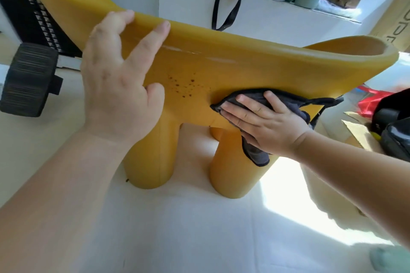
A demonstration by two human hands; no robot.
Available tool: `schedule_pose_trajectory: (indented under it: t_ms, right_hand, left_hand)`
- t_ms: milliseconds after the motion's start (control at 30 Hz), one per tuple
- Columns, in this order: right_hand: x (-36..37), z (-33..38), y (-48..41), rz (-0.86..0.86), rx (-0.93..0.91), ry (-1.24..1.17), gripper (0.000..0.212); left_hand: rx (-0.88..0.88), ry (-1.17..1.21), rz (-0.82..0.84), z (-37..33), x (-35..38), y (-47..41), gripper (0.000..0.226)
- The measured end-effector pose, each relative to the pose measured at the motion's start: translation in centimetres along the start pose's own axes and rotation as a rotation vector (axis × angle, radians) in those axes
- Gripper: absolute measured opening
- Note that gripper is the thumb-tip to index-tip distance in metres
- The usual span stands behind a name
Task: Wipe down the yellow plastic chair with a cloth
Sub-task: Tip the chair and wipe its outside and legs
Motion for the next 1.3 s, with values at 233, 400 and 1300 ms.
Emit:
schedule_pose_trajectory:
  t_ms: [233,400,1300]
  right_hand:
    - [-2.1,-2.5,-4.4,-0.112,0.042,0.137,0.069]
    - [0.4,2.7,-1.7,0.036,-0.201,0.234,0.074]
    - [0.6,3.9,-1.1,0.096,-0.321,0.270,0.067]
  left_hand:
    - [-0.016,0.149,-0.082,0.8,-0.1,0.4,0.074]
    - [-0.062,0.081,0.002,1.6,0.8,1.3,0.077]
    - [-0.129,-0.024,0.047,1.5,1.1,2.4,0.086]
Point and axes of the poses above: each hand's wrist, its own y-axis away from the middle knuckle, its own x-axis out of the palm, z = x × y, the point moved 6 cm from there along -y, towards the middle knuckle, and after that the axes turned 11 degrees about y, right-handed, at the moved point
